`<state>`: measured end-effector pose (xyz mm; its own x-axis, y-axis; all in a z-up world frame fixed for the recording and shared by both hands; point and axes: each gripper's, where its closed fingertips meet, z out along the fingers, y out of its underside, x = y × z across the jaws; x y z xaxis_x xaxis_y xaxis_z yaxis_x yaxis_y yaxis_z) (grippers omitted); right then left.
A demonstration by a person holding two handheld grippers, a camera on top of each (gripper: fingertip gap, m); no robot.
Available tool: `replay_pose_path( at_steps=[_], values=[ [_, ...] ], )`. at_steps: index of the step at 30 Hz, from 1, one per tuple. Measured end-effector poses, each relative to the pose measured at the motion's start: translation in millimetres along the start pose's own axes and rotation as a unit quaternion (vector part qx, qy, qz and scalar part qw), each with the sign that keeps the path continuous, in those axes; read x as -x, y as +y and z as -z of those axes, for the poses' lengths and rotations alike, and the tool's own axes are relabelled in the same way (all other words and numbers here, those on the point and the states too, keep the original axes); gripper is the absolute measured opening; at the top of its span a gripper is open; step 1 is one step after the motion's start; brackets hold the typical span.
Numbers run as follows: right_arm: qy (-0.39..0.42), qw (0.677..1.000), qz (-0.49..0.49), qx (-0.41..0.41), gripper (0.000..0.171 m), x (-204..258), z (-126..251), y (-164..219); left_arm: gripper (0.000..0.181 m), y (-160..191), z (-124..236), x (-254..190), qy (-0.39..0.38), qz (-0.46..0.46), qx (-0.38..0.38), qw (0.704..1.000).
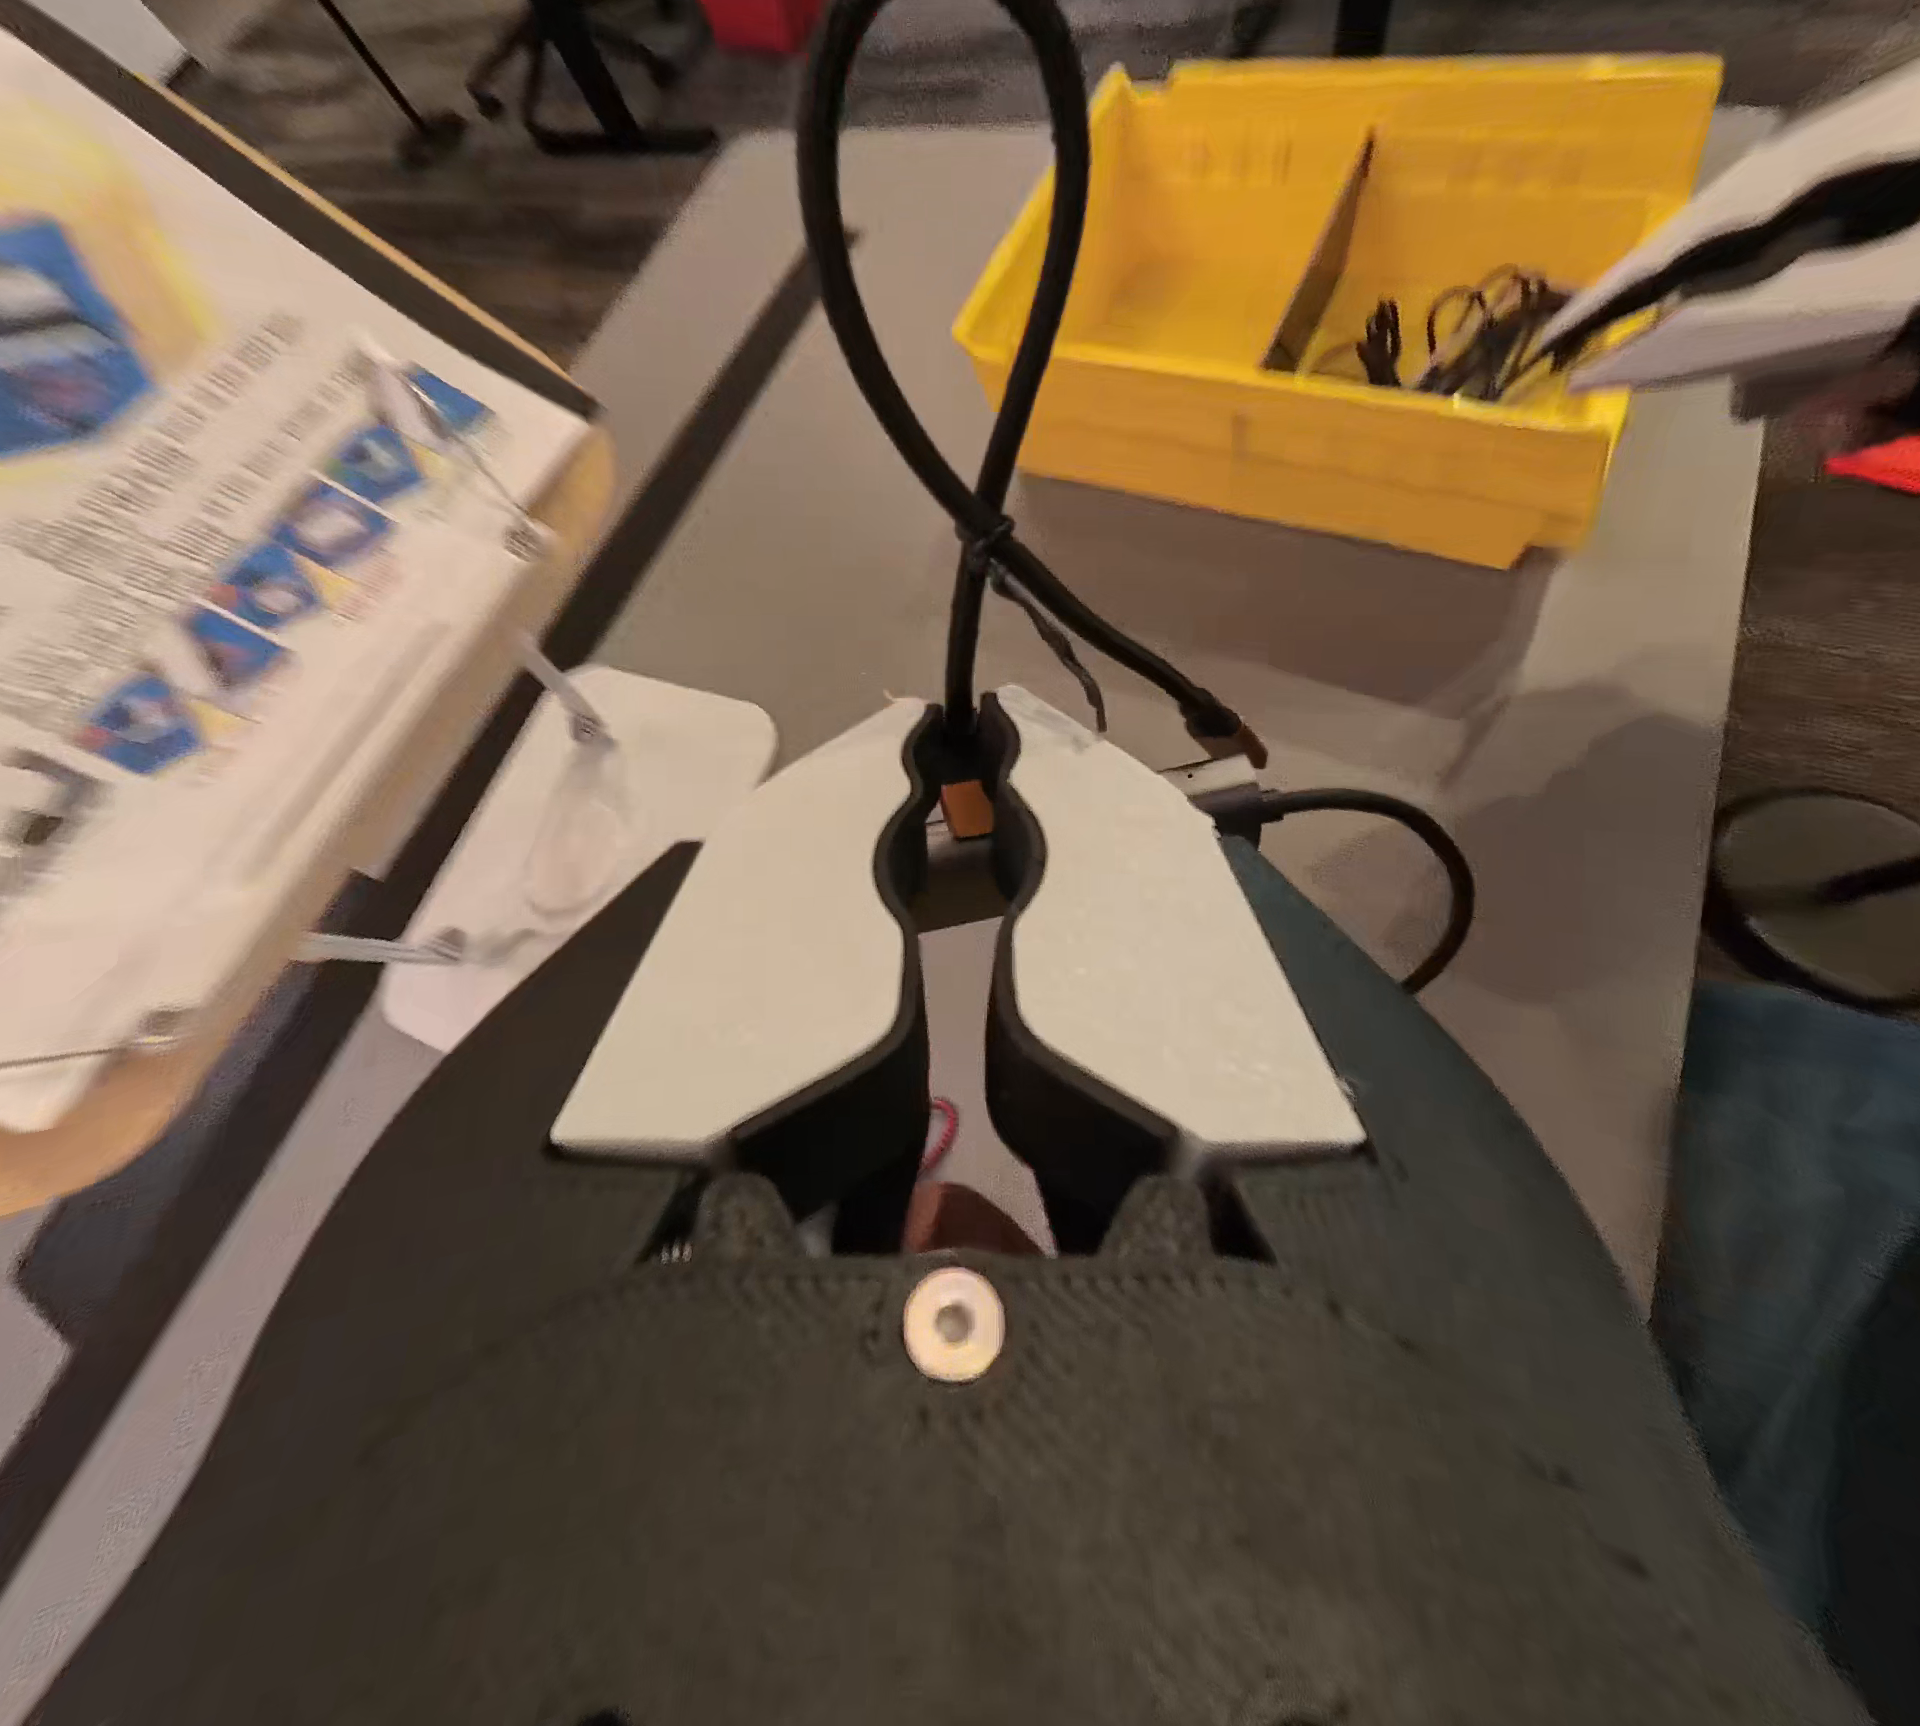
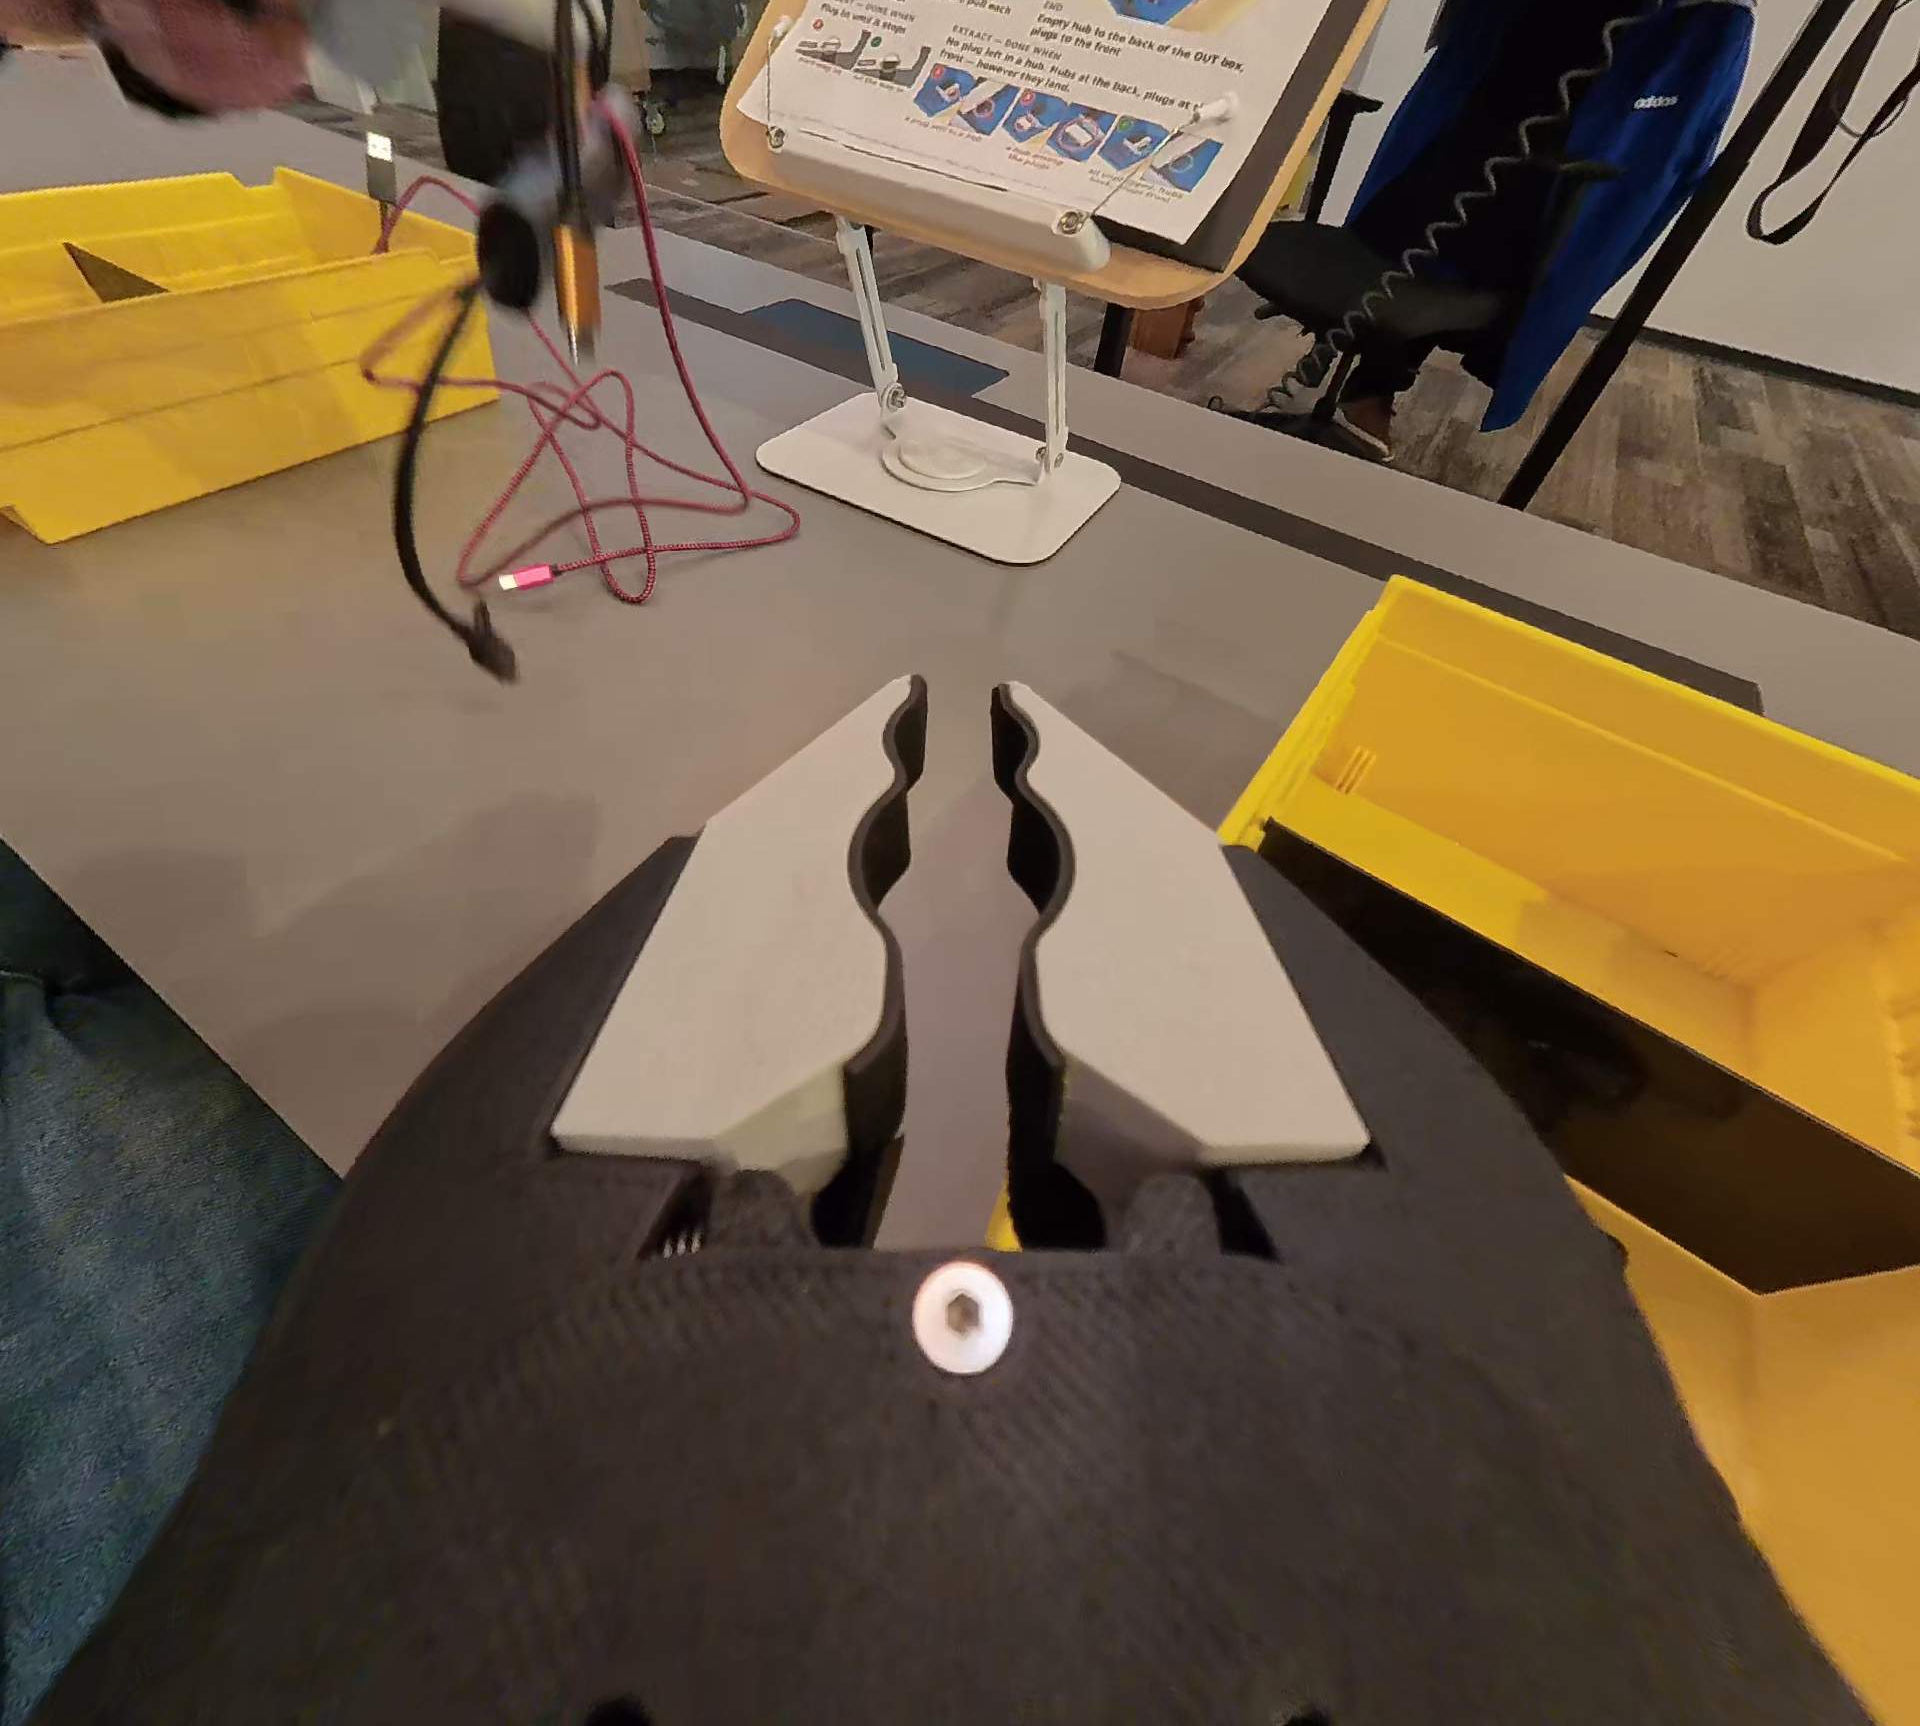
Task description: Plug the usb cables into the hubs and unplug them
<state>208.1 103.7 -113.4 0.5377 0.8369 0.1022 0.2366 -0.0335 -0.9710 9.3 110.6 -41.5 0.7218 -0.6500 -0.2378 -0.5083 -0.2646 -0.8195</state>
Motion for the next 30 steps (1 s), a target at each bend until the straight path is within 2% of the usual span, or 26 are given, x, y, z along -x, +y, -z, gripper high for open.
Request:
replay_pose_path(
  at_steps=[4, 7, 11, 13, 15, 17, 20, 22, 25, 28, 30],
  values=[
    [-0.009, 1.000, -0.004, 0.007, 0.010, 5, -5, 4, 0.006, 69, -47, -35, 0.053, 0.007, 0.070, 0.996],
    [-0.011, 1.000, -0.006, 0.010, 0.010, 7, -7, 7, 0.010, 112, -70, -45, 0.059, 0.015, 0.108, 0.992],
    [-0.015, 1.000, -0.009, 0.016, 0.010, 10, -8, 12, 0.014, 143, -79, -54, 0.068, 0.029, 0.131, 0.989],
    [-0.017, 1.000, -0.011, 0.019, 0.010, 11, -9, 15, 0.033, 144, -74, -51, 0.070, 0.041, 0.127, 0.989],
    [-0.018, 1.000, -0.013, 0.020, 0.010, 11, -10, 16, 0.044, 142, -61, -44, 0.068, 0.033, 0.124, 0.989],
    [-0.018, 1.000, -0.012, 0.018, 0.010, 11, -10, 16, 0.045, 132, -38, -29, 0.040, 0.018, 0.104, 0.994],
    [-0.016, 1.000, -0.014, 0.017, 0.010, 9, -9, 18, 0.034, 110, 17, 26, -0.068, 0.018, 0.053, 0.996],
    [-0.016, 1.000, -0.018, 0.016, 0.010, 8, -9, 19, 0.032, 115, 60, 75, -0.153, 0.045, 0.056, 0.986],
    [-0.018, 1.000, -0.020, 0.015, 0.010, 9, -10, 20, 0.033, 160, 114, 144, -0.265, 0.081, 0.110, 0.954],
    [-0.023, 0.999, -0.019, 0.012, 0.010, 14, -13, 18, 0.041, 232, 131, 182, -0.290, 0.134, 0.200, 0.926],
    [-0.026, 0.999, -0.015, 0.013, 0.010, 18, -14, 17, 0.041, 269, 134, 193, -0.298, 0.116, 0.264, 0.910]
  ],
)
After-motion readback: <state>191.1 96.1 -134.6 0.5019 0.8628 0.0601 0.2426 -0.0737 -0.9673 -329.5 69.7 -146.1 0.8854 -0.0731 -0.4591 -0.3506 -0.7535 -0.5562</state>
